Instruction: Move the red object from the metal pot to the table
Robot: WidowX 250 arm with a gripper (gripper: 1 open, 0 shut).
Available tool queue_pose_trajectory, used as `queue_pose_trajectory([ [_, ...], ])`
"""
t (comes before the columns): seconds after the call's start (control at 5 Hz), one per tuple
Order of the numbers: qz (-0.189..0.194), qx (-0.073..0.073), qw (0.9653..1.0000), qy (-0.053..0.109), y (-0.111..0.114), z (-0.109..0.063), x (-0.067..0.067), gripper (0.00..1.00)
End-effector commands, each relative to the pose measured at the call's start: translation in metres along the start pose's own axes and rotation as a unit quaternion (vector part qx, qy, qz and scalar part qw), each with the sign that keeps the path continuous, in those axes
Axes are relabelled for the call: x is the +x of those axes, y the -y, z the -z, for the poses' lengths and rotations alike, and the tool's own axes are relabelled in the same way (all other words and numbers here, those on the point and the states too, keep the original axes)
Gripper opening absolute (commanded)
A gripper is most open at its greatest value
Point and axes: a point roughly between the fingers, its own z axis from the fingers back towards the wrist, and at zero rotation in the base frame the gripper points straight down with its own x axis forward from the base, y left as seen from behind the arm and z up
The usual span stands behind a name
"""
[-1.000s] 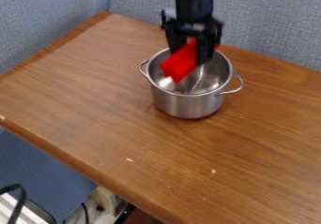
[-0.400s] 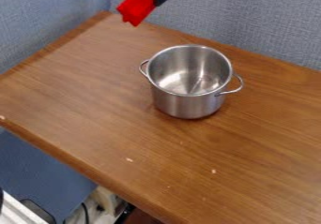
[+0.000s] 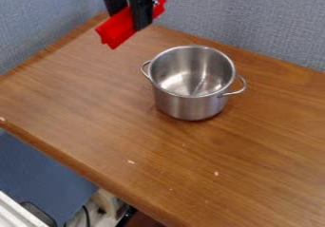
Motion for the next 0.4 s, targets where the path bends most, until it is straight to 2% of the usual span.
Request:
queue_pose_trajectory([
  [0.0,0.018,0.014,0.9995,0.021,0.010,-0.016,0.013,0.00],
  [0.2,0.057,0.003,0.9983,0.012,0.031,-0.009,0.021,0.00],
])
